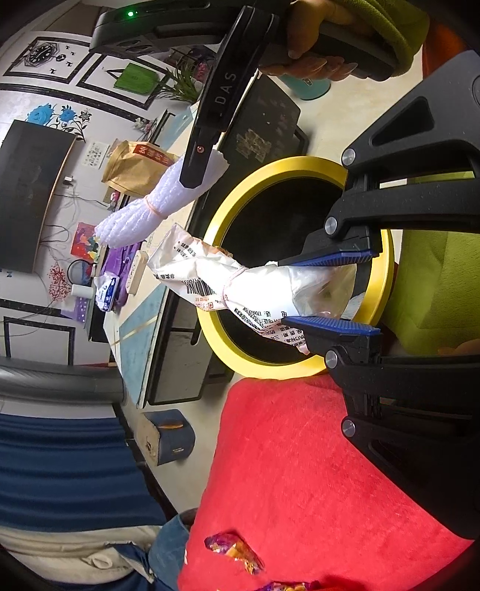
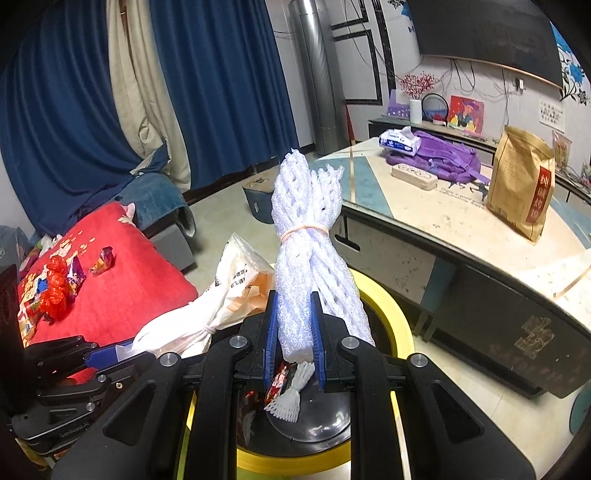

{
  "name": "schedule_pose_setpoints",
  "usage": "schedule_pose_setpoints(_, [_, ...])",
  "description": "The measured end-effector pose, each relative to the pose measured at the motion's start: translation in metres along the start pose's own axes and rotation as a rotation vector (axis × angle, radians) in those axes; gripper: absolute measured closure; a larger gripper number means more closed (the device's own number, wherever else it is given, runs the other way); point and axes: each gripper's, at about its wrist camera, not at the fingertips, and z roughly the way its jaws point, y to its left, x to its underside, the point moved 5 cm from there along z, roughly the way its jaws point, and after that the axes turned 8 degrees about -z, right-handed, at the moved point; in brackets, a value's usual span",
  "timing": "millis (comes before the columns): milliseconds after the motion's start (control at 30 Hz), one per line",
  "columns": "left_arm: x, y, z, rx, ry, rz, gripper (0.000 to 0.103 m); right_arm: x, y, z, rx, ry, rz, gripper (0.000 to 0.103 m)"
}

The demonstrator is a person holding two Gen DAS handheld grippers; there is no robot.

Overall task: Collect trash
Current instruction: 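Open both tools to drop the foam net and white bag into the bin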

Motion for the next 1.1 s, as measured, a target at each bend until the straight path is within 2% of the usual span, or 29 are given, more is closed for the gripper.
schedule_pose_setpoints(300, [0.002, 0.000, 0.010, -0.006, 0.034, -0.015, 0.083, 0.007, -0.002, 0.009, 0.002, 0.044, 0.002, 0.084])
schedule_pose_setpoints(367, [0.001, 0.000, 0.011, -0.007, 0.034, -0.014, 0.080, 0.007, -0.004, 0.010, 0.006, 0.046, 0.009, 0.080])
schedule_pose_setpoints(433, [0.001, 0.001, 0.013, -0.008, 0.036, -0.019, 0.078, 0.008, -0.006, 0.011, 0.013, 0.050, 0.020, 0.067])
schedule_pose_setpoints(467, [0.002, 0.001, 0.014, -0.007, 0.037, -0.023, 0.075, 0.008, -0.008, 0.010, 0.018, 0.048, 0.028, 0.062])
schedule_pose_setpoints(500, [0.002, 0.002, 0.013, -0.005, 0.033, -0.031, 0.074, 0.008, -0.010, 0.010, 0.020, 0.047, 0.032, 0.062])
schedule_pose_setpoints(567, [0.001, 0.002, 0.011, -0.004, 0.023, -0.041, 0.062, 0.007, -0.013, 0.008, 0.036, 0.038, 0.037, 0.061])
schedule_pose_setpoints(633, [-0.001, 0.003, 0.007, 0.001, 0.011, -0.052, 0.057, 0.006, -0.016, 0.005, 0.047, 0.028, 0.046, 0.055])
schedule_pose_setpoints(700, [-0.003, 0.005, 0.001, 0.006, -0.007, -0.062, 0.053, 0.005, -0.018, 0.003, 0.054, 0.020, 0.047, 0.055])
schedule_pose_setpoints(967, [-0.014, 0.011, -0.029, 0.008, -0.109, -0.100, 0.011, -0.003, -0.015, -0.009, 0.096, -0.037, 0.011, 0.046])
schedule_pose_setpoints(1100, [-0.022, 0.016, -0.045, -0.010, -0.174, -0.132, 0.011, -0.009, -0.011, -0.020, 0.117, -0.083, -0.006, 0.037])
